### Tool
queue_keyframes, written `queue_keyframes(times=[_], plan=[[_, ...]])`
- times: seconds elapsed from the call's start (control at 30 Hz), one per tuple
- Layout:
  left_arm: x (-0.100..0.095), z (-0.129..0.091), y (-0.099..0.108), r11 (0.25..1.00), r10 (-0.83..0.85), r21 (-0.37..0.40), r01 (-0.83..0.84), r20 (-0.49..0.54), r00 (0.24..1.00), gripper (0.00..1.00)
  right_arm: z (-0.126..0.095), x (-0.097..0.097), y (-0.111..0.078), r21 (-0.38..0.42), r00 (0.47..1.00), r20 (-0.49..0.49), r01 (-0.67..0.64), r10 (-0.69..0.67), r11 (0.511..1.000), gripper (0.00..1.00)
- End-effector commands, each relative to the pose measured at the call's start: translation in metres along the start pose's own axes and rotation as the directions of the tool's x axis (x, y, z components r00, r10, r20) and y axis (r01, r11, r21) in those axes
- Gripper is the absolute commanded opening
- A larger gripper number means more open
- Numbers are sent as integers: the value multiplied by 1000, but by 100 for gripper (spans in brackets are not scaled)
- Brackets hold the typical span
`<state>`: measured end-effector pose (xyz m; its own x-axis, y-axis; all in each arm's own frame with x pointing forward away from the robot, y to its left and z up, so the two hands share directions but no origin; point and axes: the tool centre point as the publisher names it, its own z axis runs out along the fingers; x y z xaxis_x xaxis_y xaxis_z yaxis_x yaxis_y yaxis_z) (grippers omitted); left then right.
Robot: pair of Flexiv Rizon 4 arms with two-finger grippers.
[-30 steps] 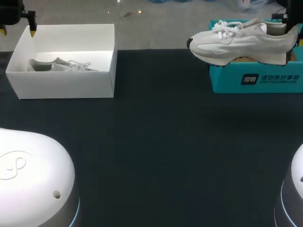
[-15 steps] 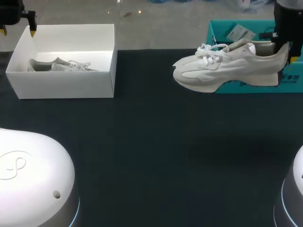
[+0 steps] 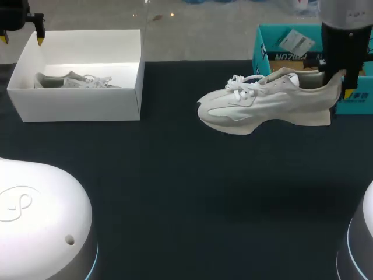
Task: Take the shoe out of the shoebox, open the shoe tongue, remove and reinsert the insole, then place the shoe into the shoebox
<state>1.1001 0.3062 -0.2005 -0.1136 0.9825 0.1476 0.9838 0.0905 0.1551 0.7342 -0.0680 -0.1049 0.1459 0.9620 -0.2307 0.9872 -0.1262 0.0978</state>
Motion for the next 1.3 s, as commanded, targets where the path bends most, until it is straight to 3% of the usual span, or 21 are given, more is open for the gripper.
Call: queue_keyframes(times=[0.03, 0.57, 0.97, 1.3], plan=[[0, 0, 0, 1000, -1, 0, 1, -2, 1000, 100, -3, 5, 3, 7, 1000, 11, -2, 2, 1000, 0], [0, 0, 0, 1000, -1, 0, 1, -2, 1000, 100, -3, 5, 3, 7, 1000, 11, -2, 2, 1000, 0], [0, 0, 0, 1000, -1, 0, 1, -2, 1000, 100, 58, 40, -28, -2, 996, -21, -92, 92, 996, 0], [0, 0, 0, 1000, -1, 0, 1, -2, 1000, 100, 114, 79, -53, 40, 991, -24, -127, 128, 991, 0]])
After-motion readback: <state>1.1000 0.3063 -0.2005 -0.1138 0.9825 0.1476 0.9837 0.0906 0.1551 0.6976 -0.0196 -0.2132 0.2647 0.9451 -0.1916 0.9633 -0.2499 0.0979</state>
